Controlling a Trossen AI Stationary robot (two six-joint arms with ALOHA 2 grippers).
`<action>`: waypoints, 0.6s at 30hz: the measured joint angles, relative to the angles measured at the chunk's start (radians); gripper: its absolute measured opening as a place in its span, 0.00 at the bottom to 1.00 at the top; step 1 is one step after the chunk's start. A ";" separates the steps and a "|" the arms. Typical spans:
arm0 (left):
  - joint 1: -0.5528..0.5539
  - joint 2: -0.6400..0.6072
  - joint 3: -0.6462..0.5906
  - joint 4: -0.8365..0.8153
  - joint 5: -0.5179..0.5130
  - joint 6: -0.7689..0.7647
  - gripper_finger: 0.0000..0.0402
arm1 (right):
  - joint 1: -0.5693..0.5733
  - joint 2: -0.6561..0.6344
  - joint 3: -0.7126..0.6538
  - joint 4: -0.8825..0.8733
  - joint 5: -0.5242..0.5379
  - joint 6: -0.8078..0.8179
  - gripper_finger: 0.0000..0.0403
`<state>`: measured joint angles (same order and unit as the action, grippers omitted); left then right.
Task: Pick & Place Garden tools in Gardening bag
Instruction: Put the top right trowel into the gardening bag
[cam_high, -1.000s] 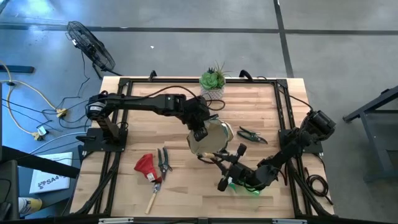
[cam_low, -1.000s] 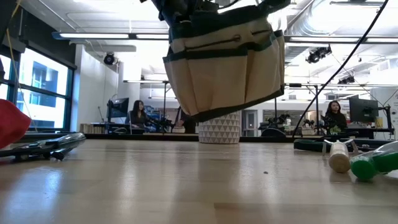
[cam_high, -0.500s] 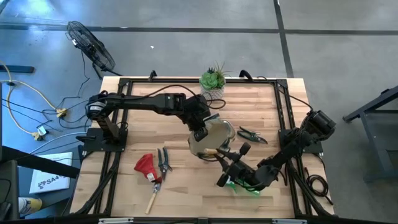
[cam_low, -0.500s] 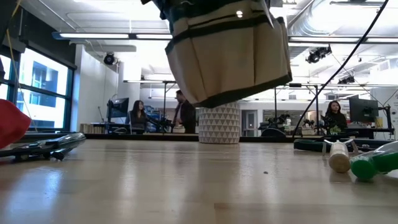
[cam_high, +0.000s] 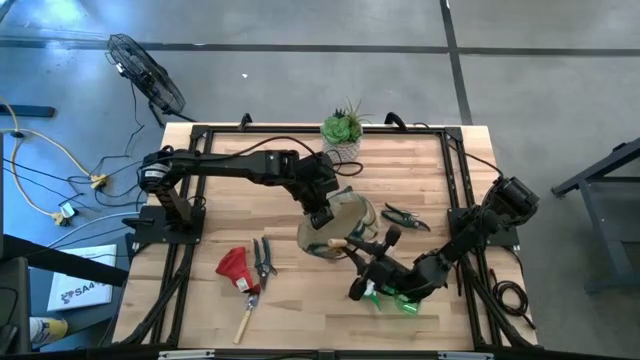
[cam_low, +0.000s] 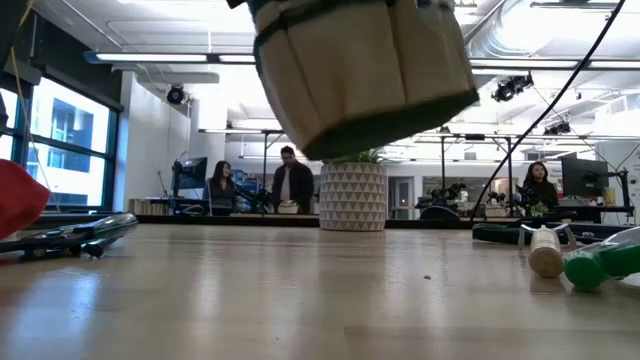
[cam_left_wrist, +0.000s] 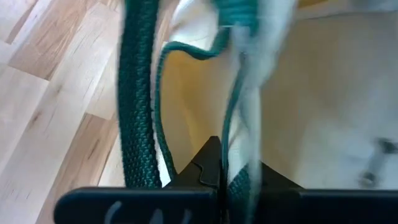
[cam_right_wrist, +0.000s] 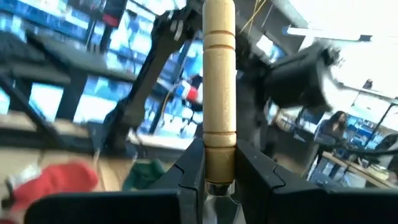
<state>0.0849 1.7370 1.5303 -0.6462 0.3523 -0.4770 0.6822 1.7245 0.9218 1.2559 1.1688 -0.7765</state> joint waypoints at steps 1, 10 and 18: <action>0.000 0.000 0.000 0.000 0.000 0.000 0.00 | 0.004 -0.001 0.000 0.028 0.005 -0.030 0.13; 0.000 0.000 0.000 0.000 -0.004 0.000 0.00 | 0.010 0.000 0.000 0.063 -0.085 -0.025 0.13; 0.000 0.000 0.000 0.000 -0.004 0.000 0.00 | 0.000 0.000 0.000 0.031 -0.037 -0.021 0.13</action>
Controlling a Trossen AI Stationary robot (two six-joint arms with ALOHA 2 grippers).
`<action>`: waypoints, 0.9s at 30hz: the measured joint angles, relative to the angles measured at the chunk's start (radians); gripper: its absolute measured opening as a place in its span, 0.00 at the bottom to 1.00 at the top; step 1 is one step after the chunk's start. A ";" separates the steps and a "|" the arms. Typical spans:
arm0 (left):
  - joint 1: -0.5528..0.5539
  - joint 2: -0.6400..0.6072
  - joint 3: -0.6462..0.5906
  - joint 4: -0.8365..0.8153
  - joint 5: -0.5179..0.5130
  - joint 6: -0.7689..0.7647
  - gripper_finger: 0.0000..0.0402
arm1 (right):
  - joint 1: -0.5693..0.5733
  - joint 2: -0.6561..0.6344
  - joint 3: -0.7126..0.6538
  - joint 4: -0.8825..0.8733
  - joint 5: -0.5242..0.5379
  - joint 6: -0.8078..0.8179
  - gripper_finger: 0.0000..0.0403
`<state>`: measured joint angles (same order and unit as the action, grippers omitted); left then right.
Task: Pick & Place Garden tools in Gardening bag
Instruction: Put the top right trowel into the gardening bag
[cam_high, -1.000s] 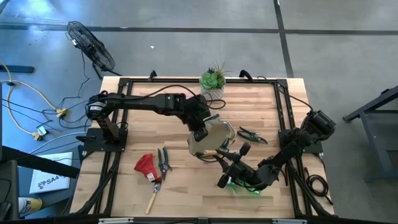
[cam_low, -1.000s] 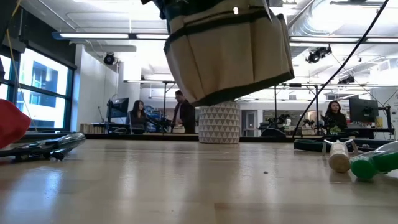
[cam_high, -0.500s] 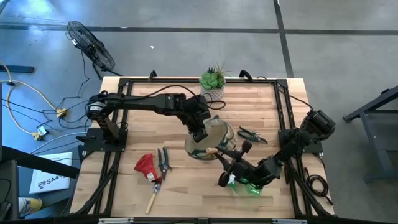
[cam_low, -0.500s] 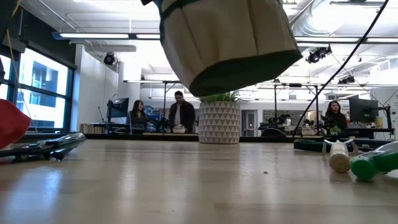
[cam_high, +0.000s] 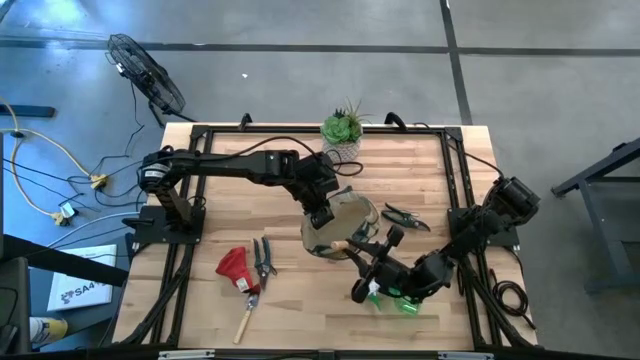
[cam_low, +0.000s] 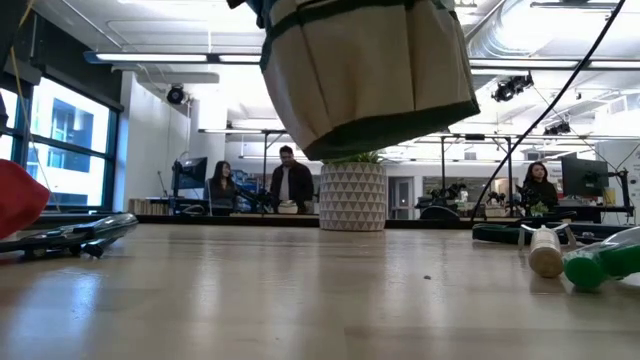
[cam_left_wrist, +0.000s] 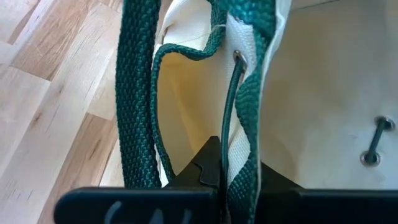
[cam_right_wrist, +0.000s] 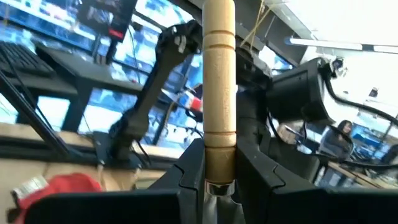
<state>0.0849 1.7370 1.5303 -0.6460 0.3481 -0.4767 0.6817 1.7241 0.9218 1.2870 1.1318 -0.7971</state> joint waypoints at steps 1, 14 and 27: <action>0.000 0.000 0.000 0.000 0.000 0.000 0.00 | -0.006 0.000 0.000 -0.018 0.019 0.013 0.13; 0.000 0.000 0.000 -0.010 -0.002 0.005 0.00 | -0.033 0.000 -0.045 -0.230 0.228 0.222 0.13; 0.000 0.000 0.000 -0.009 0.003 0.006 0.00 | -0.033 0.000 -0.085 -0.240 0.289 0.357 0.19</action>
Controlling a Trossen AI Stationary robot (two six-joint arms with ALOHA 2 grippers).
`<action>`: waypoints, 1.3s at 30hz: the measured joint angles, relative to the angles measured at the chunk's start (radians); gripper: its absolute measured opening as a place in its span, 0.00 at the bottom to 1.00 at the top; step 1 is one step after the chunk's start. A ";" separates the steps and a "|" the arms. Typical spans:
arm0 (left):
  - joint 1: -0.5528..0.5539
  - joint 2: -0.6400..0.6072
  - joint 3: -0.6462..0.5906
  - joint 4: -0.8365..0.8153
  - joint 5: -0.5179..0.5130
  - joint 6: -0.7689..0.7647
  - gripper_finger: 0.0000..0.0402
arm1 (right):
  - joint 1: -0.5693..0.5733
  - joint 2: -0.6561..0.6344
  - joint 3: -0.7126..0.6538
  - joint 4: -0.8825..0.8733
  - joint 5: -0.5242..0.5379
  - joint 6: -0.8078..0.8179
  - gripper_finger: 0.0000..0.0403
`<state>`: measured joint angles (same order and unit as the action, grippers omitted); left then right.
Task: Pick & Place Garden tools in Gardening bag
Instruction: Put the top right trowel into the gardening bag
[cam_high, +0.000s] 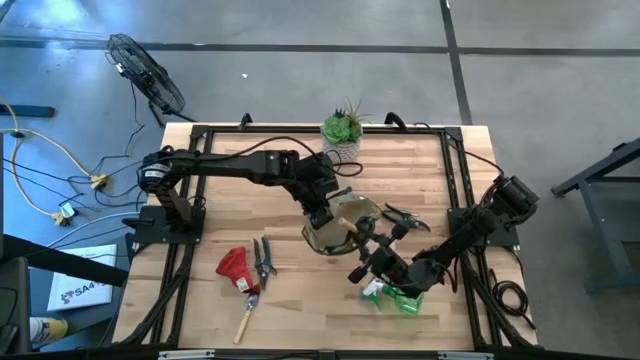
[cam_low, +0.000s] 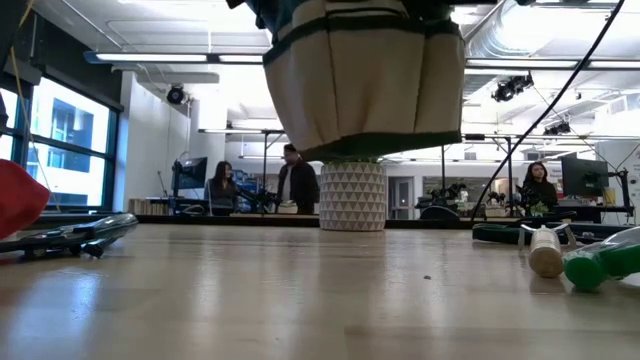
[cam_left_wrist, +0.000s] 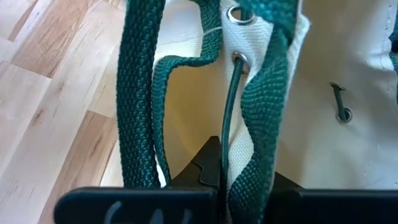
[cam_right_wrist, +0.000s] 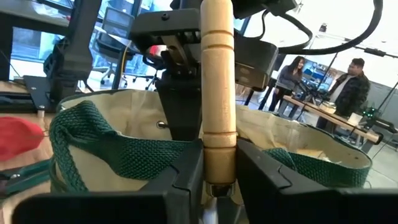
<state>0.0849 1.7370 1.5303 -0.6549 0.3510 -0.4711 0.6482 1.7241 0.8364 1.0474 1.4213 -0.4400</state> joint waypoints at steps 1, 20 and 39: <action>0.000 0.000 0.000 0.000 0.000 -0.001 0.00 | 0.000 0.000 0.000 0.001 0.001 0.000 0.20; 0.000 0.000 0.000 0.002 0.013 -0.005 0.00 | 0.023 0.000 0.000 0.034 -0.012 0.003 0.26; 0.000 0.000 0.000 0.002 0.015 -0.006 0.00 | 0.056 0.000 0.000 0.142 -0.022 -0.031 0.69</action>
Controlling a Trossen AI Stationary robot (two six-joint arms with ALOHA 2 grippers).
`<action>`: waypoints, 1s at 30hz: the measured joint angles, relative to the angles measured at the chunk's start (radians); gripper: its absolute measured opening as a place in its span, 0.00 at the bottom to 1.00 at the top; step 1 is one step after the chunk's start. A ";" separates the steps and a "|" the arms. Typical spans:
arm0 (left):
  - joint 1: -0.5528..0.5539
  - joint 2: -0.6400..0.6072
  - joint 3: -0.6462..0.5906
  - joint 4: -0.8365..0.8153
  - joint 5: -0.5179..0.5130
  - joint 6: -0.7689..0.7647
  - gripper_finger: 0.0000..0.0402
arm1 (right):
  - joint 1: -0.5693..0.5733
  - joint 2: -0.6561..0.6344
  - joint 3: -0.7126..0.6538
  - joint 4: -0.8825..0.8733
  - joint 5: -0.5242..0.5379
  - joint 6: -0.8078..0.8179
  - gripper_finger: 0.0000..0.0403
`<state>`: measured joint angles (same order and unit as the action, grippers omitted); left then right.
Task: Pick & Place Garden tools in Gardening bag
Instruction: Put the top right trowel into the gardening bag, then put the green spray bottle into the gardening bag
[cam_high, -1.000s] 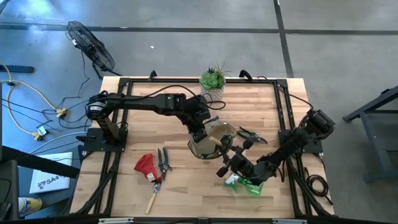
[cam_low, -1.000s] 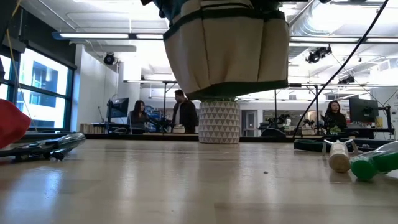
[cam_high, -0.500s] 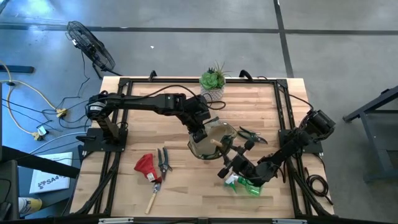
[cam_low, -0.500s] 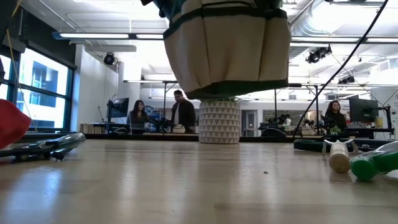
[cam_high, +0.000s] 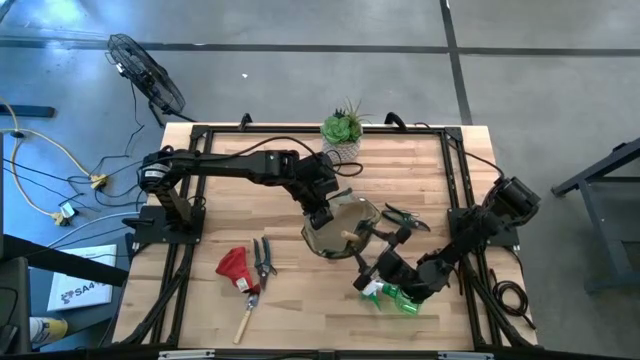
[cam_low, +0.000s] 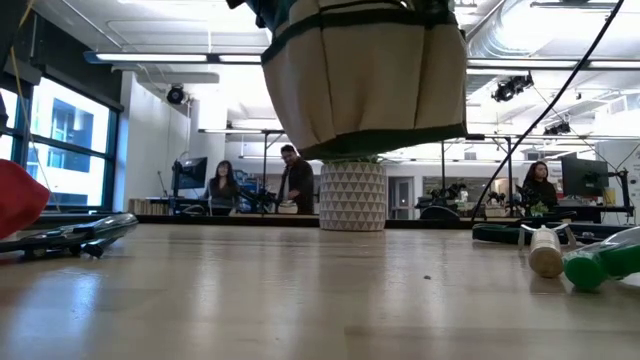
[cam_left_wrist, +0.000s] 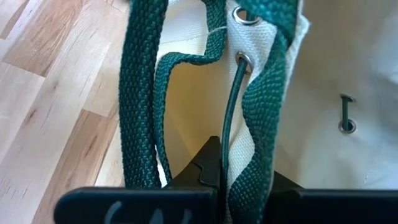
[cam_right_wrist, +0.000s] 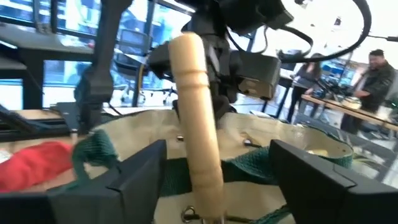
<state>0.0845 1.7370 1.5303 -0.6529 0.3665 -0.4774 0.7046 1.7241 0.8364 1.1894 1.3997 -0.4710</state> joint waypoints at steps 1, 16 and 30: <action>0.000 0.000 0.000 0.000 0.000 0.000 0.00 | 0.005 0.000 0.000 0.010 -0.005 -0.011 0.71; 0.000 0.000 0.000 -0.027 0.030 -0.001 0.00 | 0.068 0.000 0.000 0.188 -0.062 -0.160 0.76; 0.000 0.000 0.000 -0.163 0.056 0.028 0.00 | 0.153 0.000 0.123 0.192 -0.156 -0.340 0.76</action>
<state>0.0845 1.7367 1.5303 -0.8159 0.4220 -0.4493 0.8574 1.7241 0.9595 1.3811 1.2442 -0.8107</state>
